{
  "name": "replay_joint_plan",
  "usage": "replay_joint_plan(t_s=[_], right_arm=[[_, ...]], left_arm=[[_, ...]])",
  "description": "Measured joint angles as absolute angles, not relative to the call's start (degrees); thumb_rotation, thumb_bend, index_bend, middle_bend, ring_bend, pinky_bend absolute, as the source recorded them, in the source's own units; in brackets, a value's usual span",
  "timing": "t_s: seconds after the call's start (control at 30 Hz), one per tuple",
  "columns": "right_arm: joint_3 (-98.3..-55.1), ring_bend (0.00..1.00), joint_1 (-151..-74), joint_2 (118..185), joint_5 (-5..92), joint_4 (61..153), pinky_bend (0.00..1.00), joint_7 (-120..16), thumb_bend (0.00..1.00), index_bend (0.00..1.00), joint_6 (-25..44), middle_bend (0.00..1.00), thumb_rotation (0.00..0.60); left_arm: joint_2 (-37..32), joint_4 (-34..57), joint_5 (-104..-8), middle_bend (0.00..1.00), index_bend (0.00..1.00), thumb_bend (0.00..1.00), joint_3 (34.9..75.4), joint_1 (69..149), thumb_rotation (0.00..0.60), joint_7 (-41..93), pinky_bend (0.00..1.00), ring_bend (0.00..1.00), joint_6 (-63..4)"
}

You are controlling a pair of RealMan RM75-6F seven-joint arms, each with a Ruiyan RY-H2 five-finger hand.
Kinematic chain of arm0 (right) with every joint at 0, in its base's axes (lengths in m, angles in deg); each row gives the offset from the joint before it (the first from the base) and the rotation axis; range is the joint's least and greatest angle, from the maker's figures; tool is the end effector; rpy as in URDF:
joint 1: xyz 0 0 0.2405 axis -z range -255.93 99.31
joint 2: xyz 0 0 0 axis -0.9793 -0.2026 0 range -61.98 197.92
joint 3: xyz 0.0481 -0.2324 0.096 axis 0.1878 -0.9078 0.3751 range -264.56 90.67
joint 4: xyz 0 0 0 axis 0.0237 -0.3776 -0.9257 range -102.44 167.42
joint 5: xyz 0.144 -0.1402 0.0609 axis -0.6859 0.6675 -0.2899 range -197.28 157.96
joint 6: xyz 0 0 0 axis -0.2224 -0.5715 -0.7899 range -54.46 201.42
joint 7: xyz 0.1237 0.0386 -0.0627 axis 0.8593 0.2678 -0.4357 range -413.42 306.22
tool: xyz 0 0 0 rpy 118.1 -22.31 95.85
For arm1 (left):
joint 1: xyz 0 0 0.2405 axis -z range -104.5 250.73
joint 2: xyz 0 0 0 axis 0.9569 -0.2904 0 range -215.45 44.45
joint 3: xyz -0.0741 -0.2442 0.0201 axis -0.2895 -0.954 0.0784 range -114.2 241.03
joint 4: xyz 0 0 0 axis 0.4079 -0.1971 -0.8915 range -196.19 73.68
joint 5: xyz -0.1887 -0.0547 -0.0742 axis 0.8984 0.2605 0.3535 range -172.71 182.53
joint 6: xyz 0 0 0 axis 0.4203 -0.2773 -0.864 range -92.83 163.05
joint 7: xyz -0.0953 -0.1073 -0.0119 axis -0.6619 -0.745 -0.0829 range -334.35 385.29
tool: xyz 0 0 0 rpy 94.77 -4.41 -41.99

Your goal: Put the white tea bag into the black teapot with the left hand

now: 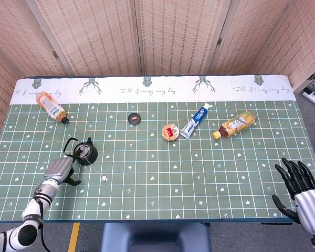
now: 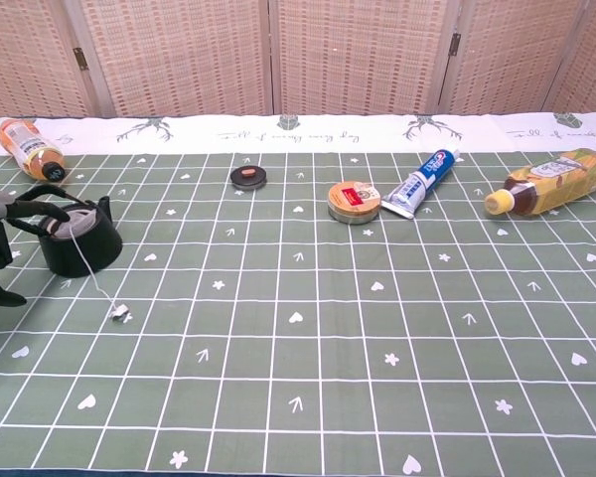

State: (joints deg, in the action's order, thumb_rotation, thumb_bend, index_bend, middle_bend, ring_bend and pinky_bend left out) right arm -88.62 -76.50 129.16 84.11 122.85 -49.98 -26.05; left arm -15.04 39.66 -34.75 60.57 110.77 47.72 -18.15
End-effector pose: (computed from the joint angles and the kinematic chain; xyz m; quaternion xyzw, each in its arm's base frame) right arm -0.2892 -0.1233 0.1807 0.6313 -0.3113 0.4585 0.5425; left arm -0.2403 0.2977 0.0505 -0.6678 -0.5397 -0.2159 0.4650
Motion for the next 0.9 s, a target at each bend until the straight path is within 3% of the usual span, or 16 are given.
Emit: replay_joint_plan(t_s=[0.9], right_arm=[[-88.48,0.0,-76.58,129.17,83.67,123.05,0.0,-50.13,0.37,0.0,-25.75,0.0,0.6]], left_arm=[[-10.09,32.55,-33.37,1.0,0.04,0.25,61.38,113.08,0.6,47.15,1.0,1.0,-14.52]])
